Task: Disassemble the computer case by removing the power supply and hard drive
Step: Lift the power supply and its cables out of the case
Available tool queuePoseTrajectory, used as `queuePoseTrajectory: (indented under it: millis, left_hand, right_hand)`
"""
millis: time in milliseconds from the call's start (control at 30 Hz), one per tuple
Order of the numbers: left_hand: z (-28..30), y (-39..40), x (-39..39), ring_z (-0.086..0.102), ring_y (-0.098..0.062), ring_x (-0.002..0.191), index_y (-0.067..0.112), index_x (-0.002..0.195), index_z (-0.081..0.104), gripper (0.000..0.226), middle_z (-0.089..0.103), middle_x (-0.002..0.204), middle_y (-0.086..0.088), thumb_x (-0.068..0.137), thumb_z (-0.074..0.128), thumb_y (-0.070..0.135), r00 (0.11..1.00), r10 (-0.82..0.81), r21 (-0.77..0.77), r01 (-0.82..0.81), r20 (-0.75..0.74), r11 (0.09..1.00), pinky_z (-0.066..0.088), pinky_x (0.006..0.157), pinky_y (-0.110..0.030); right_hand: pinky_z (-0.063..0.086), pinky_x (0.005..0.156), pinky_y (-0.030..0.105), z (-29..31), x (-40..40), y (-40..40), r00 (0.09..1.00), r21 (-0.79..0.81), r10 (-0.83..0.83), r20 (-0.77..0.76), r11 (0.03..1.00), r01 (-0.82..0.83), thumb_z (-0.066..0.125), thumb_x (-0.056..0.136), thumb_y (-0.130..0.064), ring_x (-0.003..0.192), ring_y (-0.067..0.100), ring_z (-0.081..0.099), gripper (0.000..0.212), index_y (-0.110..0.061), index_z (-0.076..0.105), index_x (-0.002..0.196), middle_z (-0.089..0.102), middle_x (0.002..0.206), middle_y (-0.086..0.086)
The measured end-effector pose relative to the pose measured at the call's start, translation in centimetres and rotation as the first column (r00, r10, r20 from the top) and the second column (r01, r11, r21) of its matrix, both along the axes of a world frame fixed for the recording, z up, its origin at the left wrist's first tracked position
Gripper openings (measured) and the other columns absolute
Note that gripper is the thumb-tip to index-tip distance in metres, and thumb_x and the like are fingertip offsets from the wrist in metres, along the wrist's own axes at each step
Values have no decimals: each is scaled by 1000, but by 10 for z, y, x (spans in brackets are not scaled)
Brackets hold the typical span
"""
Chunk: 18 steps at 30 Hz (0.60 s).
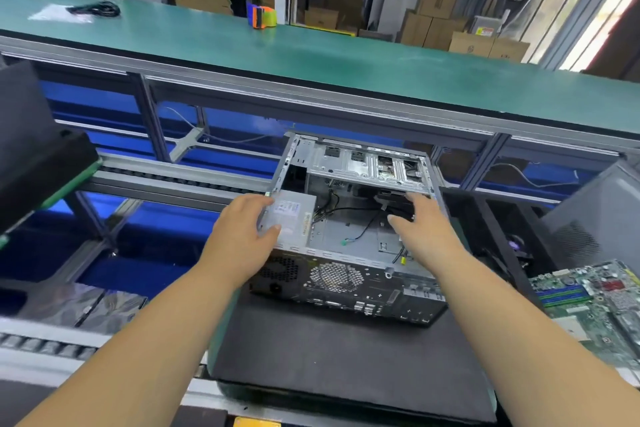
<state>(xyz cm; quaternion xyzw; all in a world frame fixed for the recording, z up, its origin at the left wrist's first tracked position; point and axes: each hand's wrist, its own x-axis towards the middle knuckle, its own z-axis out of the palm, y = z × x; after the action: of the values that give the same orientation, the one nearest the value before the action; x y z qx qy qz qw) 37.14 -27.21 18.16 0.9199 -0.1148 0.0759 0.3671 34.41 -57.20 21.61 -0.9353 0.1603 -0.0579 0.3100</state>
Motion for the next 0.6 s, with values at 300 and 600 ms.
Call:
queuePoseTrajectory:
  millis: [300,600]
  left_hand:
    - [-8,25,-8,18,-5,144,34,146,42,71,26,156,20,83,74,40,977,-184,49,190,-109,981,21,119,-33]
    - [-12,17,-10,5,-7,149,36,154,24,91,4,162,20,80,77,38,981,-152,365,185,-118,912,15,120,-31]
  right_hand:
    - [47,88,34,-18,40,97,927,20,359,-106,933,-359,57,93,-42,98,17,56,63,-23,37,149,36,152,4]
    - [29,111,36,-43,65,110,845,154,490,-216,871,-466,64,88,-51,147,25,25,97,-29,1,159,5,166,0]
